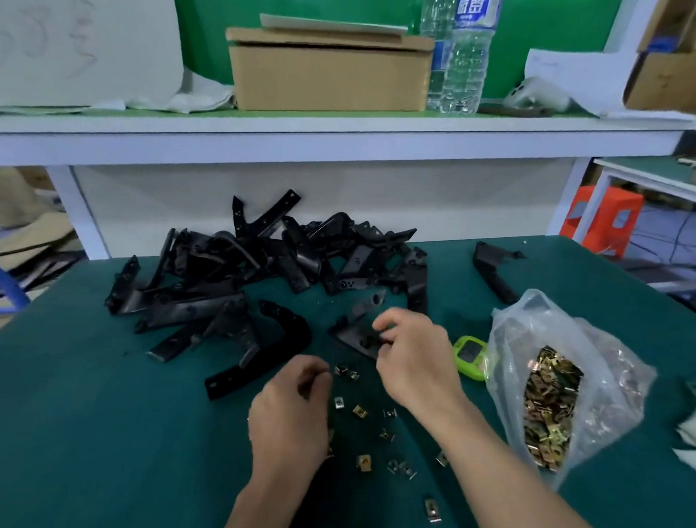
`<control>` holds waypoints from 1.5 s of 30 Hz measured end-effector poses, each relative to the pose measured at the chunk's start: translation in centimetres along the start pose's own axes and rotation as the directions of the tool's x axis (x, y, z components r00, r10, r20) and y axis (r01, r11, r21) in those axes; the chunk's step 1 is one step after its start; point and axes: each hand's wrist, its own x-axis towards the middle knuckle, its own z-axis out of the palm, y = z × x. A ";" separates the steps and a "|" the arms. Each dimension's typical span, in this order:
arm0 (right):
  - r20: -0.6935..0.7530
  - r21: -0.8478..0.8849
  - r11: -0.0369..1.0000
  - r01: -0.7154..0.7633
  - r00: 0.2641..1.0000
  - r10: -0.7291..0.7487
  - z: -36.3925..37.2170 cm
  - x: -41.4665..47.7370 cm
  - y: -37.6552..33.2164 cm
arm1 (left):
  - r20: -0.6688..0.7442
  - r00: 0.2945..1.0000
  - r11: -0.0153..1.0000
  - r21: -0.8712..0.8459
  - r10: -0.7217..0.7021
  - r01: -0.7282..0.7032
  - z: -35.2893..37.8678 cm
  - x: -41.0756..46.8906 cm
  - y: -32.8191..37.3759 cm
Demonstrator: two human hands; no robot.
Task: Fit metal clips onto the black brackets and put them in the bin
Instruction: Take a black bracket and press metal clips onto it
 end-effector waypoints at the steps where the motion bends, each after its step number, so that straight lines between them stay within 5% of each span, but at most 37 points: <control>1: 0.022 0.144 0.989 -0.025 0.999 0.022 -0.3 -1.2 0.2 | -0.041 0.999 0.998 -0.050 -0.030 0.028 -0.2 -0.1 0.1; 3: 0.114 0.457 0.878 -0.142 0.988 0.101 -1.0 -3.6 0.5 | -0.080 0.992 0.980 -0.185 -0.094 0.078 -0.4 -0.4 0.2; 6: 0.321 0.779 0.505 -0.371 0.929 0.187 -1.7 -5.6 1.2 | 0.026 0.995 0.947 -0.306 -0.096 0.099 -0.7 -1.0 0.4; 11: 0.654 0.742 0.053 -0.668 0.739 0.159 -2.7 -4.8 2.4 | 0.158 0.985 0.934 -0.357 0.063 -0.002 -1.0 -1.6 0.9; 14: 0.774 0.631 -0.070 -0.772 0.621 0.128 -2.6 -4.7 3.2 | 0.193 0.981 0.872 -0.482 0.009 0.087 -1.0 -1.5 0.8; 17: 0.758 0.653 -0.116 -0.749 0.642 0.119 -2.4 -4.8 3.7 | 0.232 0.971 0.817 -0.548 -0.057 0.179 -0.9 -1.3 0.6; 19: 0.649 0.750 0.041 -0.660 0.746 0.150 -2.4 -4.6 3.8 | 0.244 0.965 0.792 -0.569 -0.094 0.221 -0.9 -0.9 0.4; 21: 0.417 0.767 0.449 -0.459 0.888 0.195 -2.4 -4.5 4.2 | 0.254 0.960 0.782 -0.572 -0.118 0.247 -0.8 -0.7 0.4; 23: 0.095 0.455 0.879 -0.144 0.989 0.112 -2.4 -4.6 4.5 | 0.261 0.957 0.779 -0.571 -0.126 0.258 -0.8 -0.7 0.4; 24: -0.029 0.247 0.969 -0.017 0.999 0.025 -2.4 -4.9 4.4 | 0.259 0.957 0.775 -0.575 -0.131 0.261 -0.8 -0.8 0.4; 29: -0.234 -0.319 0.945 0.075 0.960 -0.155 -0.8 -6.4 3.4 | 0.229 0.972 0.883 -0.465 0.044 0.069 -1.4 -1.8 0.7; 33: -0.254 -0.237 0.971 0.037 0.962 -0.099 -0.6 -6.2 3.0 | 0.286 0.950 0.836 -0.546 0.124 0.055 -1.6 -2.8 1.3; 37: -0.285 -0.078 0.996 -0.043 0.958 0.019 -0.8 -5.8 2.9 | 0.190 0.981 0.780 -0.611 -0.020 0.134 -1.8 -2.2 0.9; 45: 0.062 -0.288 0.957 0.039 0.998 -0.023 0.9 -6.5 3.8 | 0.178 0.984 0.929 -0.359 -0.028 0.091 -1.5 -2.3 -0.4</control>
